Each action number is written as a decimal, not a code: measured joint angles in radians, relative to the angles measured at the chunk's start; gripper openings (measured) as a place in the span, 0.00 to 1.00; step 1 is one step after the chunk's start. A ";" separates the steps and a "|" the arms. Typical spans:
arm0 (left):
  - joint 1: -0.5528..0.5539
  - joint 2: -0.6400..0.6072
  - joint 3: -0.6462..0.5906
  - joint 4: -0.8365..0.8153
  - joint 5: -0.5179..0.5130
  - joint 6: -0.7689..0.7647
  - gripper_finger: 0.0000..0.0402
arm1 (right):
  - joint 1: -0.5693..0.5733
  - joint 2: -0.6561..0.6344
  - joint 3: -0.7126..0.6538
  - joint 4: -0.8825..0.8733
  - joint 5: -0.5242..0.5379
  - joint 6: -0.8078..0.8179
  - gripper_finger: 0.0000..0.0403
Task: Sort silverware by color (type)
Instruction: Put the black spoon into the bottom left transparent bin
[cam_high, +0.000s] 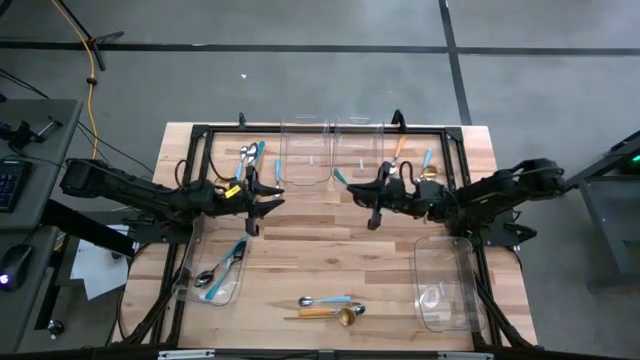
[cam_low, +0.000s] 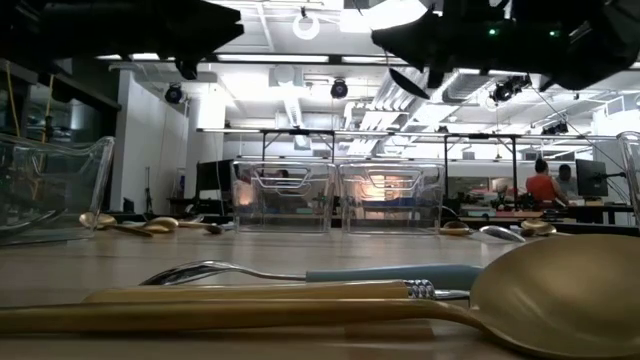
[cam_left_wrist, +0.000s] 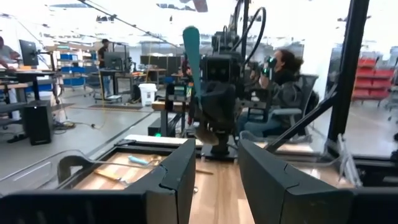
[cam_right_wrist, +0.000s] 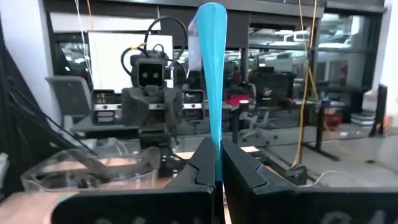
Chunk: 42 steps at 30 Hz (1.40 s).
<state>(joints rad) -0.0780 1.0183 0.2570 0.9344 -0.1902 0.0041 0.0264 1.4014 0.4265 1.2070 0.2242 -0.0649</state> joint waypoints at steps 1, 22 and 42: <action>0.000 0.016 0.008 -0.001 -0.002 0.010 0.27 | 0.000 0.006 0.007 -0.002 0.000 -0.014 0.00; 0.000 0.140 0.106 0.008 -0.007 0.086 0.27 | -0.009 -0.027 0.031 -0.029 -0.198 0.035 0.00; 0.001 0.179 0.106 0.115 -0.003 0.079 0.27 | -0.011 0.006 0.047 -0.031 -0.191 0.043 0.00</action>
<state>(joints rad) -0.0772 1.1976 0.3630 1.0491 -0.1928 0.0834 0.0158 1.4071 0.4732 1.1755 0.0330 -0.0215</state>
